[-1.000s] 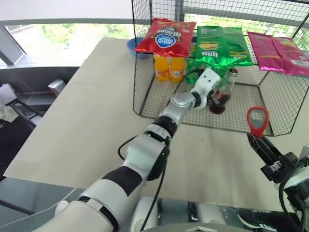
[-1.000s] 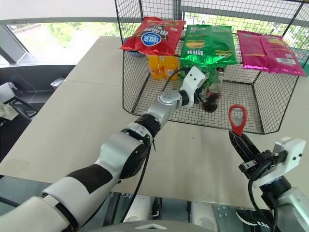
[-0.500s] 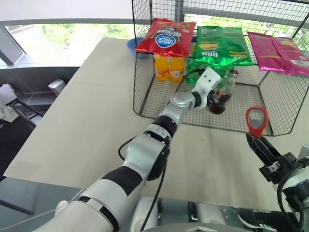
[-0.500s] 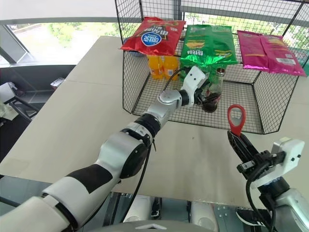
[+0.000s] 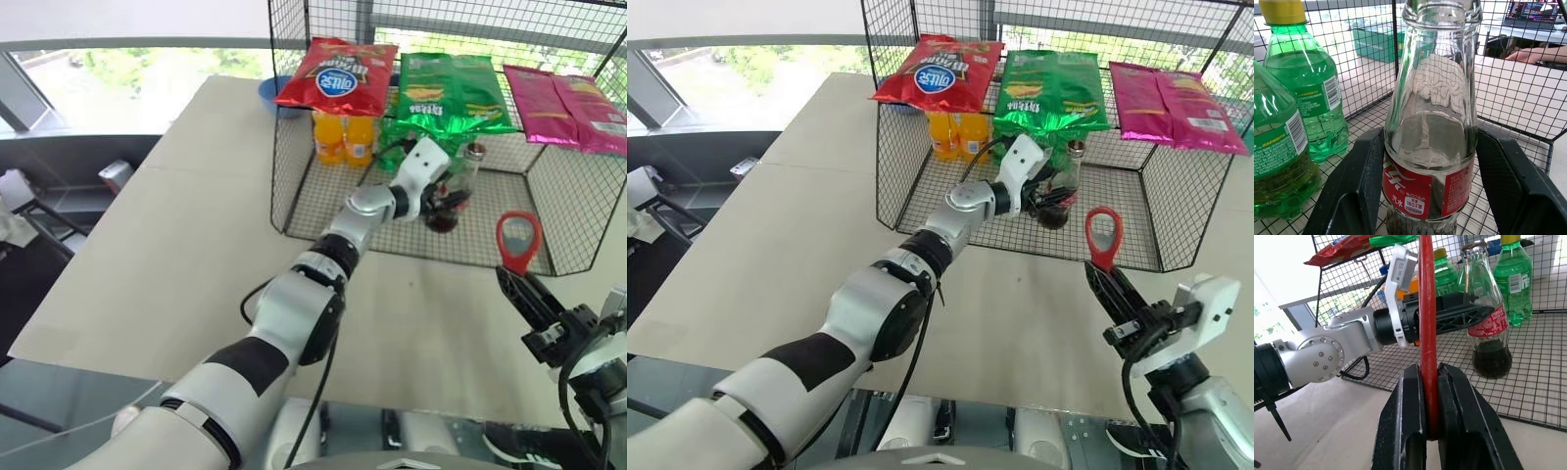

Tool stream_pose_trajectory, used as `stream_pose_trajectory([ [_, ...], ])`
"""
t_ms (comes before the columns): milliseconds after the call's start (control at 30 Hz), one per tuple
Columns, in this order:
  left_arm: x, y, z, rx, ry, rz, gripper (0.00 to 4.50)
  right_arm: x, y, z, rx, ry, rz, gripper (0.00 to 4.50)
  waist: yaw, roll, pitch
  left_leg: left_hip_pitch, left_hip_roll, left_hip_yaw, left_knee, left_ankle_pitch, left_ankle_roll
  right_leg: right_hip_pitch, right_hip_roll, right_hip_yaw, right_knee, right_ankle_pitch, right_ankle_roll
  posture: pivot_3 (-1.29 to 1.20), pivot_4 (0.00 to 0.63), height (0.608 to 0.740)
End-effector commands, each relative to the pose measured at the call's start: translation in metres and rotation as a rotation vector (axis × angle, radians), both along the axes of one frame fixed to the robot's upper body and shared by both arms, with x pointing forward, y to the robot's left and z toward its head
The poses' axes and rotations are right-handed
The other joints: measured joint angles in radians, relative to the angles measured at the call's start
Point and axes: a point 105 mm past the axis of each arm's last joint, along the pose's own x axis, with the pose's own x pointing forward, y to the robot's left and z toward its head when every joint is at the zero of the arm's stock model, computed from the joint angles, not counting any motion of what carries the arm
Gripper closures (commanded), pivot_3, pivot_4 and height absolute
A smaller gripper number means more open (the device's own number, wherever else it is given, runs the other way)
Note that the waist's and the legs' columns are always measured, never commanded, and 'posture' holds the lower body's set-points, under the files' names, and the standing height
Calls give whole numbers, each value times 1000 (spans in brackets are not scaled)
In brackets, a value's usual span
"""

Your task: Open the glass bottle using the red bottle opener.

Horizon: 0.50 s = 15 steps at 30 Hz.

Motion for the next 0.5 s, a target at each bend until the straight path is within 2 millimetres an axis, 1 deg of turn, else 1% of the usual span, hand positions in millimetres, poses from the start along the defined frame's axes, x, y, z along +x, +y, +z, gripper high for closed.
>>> stream_pose_trajectory([
  [33,-18,-29,21,-44,-65,-90,2298,-1,4,8,-8,-37,15,4500,0,0,0,0,0,0,0,0,0,0,0,0,0,0,0,0,150,740],
  [233,-24,-25,35,-73,-116,-171,2298,1,5,8,-8,-40,18,4500,0,0,0,0,0,0,0,0,0,0,0,0,0,0,0,0,150,740],
  [367,-28,-19,39,-76,-141,-230,2298,2,5,8,-6,-41,19,4500,0,0,0,0,0,0,0,0,0,0,0,0,0,0,0,0,150,740],
  [467,-35,-8,44,-92,-172,-297,2298,3,4,6,-6,-38,18,4500,-1,1,0,0,0,0,0,0,0,0,0,0,0,0,0,0,150,740],
  [500,-41,-2,45,-99,-182,-333,2298,3,4,6,-5,-37,19,4500,-3,1,0,0,0,1,0,0,0,0,0,1,1,0,0,0,150,740],
])
